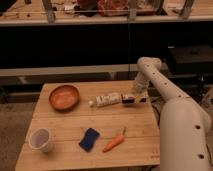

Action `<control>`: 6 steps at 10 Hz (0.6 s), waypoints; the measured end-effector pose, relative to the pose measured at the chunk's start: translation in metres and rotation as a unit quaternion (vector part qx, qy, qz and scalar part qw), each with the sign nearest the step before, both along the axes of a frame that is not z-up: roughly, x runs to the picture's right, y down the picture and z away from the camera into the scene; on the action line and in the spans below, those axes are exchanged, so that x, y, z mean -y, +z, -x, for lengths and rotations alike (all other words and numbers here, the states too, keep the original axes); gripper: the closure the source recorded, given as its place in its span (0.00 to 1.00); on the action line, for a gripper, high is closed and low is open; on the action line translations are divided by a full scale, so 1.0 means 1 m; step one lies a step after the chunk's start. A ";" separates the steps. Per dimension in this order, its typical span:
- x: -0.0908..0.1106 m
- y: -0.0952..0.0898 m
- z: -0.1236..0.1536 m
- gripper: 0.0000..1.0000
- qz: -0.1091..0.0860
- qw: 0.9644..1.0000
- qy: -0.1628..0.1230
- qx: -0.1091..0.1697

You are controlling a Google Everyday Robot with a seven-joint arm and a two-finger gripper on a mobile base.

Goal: Place the eraser on the white sponge

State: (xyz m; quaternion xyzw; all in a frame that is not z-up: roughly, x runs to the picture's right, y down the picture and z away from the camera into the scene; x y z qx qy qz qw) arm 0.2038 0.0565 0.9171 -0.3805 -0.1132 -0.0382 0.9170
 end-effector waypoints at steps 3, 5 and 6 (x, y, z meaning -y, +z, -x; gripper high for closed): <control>0.002 -0.005 0.005 0.60 0.000 1.000 -0.004 0.000; -0.001 -0.003 0.007 0.60 0.001 1.000 -0.006 -0.002; -0.002 -0.002 0.007 0.60 0.001 1.000 -0.007 -0.004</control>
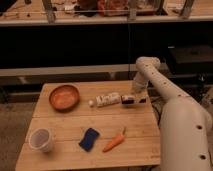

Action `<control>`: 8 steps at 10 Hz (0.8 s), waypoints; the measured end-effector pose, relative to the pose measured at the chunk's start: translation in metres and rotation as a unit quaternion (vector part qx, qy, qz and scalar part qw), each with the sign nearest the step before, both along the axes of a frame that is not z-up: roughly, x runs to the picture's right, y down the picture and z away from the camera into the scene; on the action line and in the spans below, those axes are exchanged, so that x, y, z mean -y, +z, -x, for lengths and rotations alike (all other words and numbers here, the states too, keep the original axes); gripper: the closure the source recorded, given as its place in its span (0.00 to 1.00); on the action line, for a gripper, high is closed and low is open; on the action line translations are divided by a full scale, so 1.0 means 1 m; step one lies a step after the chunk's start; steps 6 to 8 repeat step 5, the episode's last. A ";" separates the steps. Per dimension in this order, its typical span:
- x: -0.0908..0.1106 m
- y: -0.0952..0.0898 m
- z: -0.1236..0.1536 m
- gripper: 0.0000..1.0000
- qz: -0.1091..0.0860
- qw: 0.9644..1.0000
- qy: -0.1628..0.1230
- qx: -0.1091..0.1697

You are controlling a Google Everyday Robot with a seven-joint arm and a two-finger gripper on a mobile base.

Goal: Place the eraser on the white sponge

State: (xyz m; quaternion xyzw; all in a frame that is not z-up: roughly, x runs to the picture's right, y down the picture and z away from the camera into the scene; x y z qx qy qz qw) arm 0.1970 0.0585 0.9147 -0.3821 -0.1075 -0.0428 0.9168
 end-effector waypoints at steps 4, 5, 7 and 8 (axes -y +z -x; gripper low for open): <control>-0.002 -0.004 0.004 0.60 0.001 1.000 -0.005 -0.002; -0.003 -0.006 0.007 0.60 0.002 1.000 -0.006 -0.003; -0.003 -0.006 0.007 0.60 0.002 1.000 -0.006 -0.003; -0.003 -0.006 0.007 0.60 0.002 1.000 -0.006 -0.003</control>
